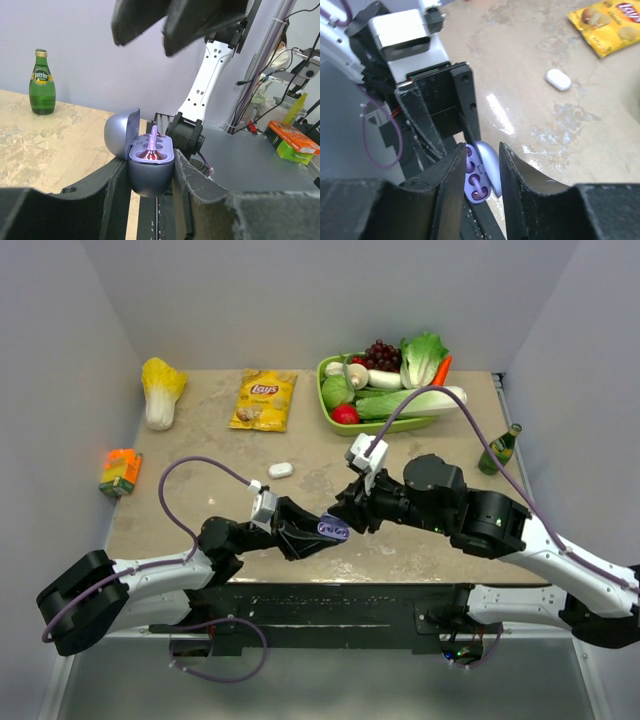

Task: Insert the wireless bluetooth earbuds into the charging case
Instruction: Place the earbud in the charging case, then close the charging case.

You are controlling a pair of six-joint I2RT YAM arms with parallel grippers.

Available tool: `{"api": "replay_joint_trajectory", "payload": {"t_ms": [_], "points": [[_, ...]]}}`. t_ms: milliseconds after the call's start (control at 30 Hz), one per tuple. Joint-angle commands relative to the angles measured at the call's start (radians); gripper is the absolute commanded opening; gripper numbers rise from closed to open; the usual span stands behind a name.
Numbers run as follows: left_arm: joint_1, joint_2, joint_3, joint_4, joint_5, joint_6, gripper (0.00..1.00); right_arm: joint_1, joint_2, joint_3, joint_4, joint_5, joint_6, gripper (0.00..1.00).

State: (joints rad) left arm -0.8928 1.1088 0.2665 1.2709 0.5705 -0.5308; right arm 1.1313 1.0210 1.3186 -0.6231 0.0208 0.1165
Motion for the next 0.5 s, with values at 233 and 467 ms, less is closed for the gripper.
{"api": "replay_joint_trajectory", "payload": {"t_ms": [233, 467], "points": [[-0.005, -0.040, -0.013, 0.594, -0.043, 0.043, 0.00, -0.007, 0.057, 0.013, -0.027, 0.318, 0.112, 0.05], [-0.005, -0.076, -0.035, 0.550, -0.057, 0.064, 0.00, -0.013, 0.091, 0.001, -0.021, 0.220, 0.118, 0.00]]}}
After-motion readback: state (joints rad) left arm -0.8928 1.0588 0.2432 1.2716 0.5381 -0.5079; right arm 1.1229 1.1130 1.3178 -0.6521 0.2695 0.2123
